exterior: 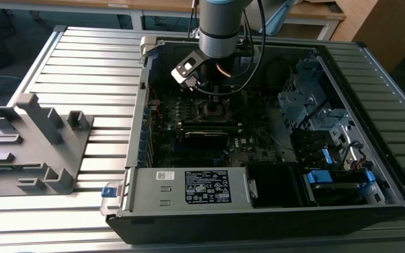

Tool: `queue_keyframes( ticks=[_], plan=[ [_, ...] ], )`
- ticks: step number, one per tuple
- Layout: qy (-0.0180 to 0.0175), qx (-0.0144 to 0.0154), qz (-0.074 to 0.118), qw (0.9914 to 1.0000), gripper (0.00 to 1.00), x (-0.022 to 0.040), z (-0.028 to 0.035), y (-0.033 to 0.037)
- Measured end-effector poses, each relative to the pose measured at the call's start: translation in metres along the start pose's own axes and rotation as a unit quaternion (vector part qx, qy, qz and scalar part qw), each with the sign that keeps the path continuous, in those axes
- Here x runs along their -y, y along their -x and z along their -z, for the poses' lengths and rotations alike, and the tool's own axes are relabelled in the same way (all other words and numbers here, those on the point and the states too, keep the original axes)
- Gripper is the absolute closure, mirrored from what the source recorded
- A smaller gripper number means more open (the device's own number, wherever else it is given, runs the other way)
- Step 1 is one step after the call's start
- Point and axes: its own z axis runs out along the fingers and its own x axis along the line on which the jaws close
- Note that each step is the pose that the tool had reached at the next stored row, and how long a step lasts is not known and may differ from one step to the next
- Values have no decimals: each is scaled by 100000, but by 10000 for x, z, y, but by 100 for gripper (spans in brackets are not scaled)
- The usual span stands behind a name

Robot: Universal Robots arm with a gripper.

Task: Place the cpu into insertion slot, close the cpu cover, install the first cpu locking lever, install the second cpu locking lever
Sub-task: 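Place the cpu into insertion slot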

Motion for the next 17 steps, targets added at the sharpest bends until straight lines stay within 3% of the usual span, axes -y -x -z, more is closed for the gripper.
queue_keyframes(
  ticks=[14, 17],
  plan=[
    [8, -2, -2, 100000, 90, 1, -4, 1],
    [93, -166, -13, 100000, 90, -4, 25, -5]
  ],
)
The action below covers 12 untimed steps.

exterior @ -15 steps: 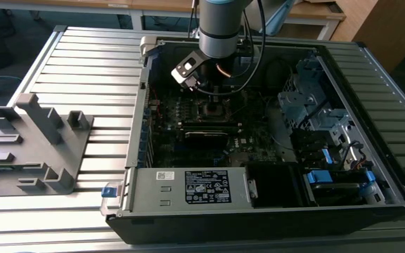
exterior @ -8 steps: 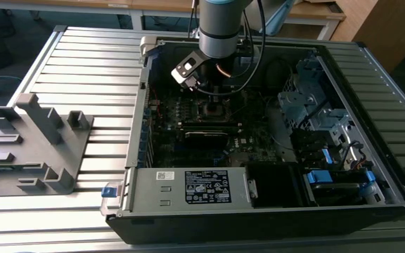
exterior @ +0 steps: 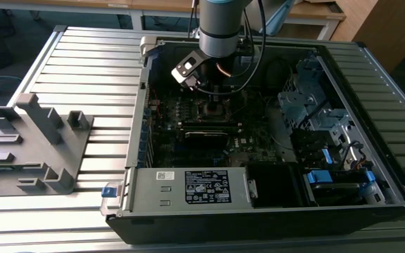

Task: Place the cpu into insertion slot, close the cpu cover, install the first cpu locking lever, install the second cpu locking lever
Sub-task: 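Place the cpu into insertion slot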

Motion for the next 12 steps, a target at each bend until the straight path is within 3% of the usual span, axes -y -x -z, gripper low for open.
queue_keyframes(
  ticks=[3, 12],
  plan=[
    [-62, 116, 8, 100000, 90, 0, 48, 4],
    [-78, 146, 9, 100000, 90, -1, 74, 6]
  ],
)
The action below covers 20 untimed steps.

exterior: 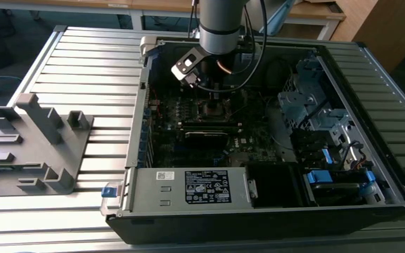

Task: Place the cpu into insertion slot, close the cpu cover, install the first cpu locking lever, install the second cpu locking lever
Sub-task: 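Place the cpu into insertion slot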

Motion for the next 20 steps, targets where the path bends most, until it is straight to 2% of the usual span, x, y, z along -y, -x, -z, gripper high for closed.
queue_keyframes(
  ticks=[20],
  plan=[
    [13, -23, -1, 100000, 90, -2, 30, 0]
  ],
)
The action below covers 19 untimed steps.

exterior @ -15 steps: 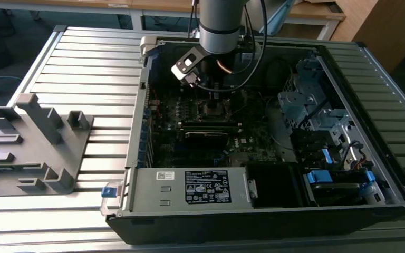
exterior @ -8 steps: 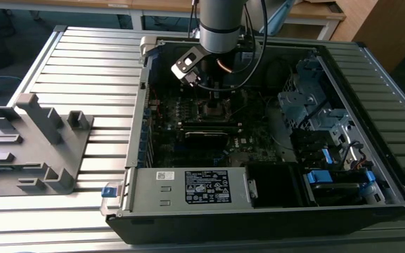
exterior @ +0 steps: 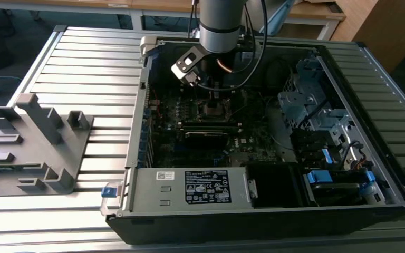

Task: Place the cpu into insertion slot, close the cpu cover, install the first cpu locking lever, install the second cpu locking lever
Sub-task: 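Place the cpu into insertion slot, then close the cpu cover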

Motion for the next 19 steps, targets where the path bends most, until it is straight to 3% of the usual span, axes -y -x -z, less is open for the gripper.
queue_keyframes(
  ticks=[4, 6, 19],
  plan=[
    [-6, 10, -1, 100000, 90, 0, 3, 0],
    [-5, 7, 0, 100000, 90, -4, 88, 1],
    [-12, 20, 2, 100000, 90, -5, 104, 2]
  ],
)
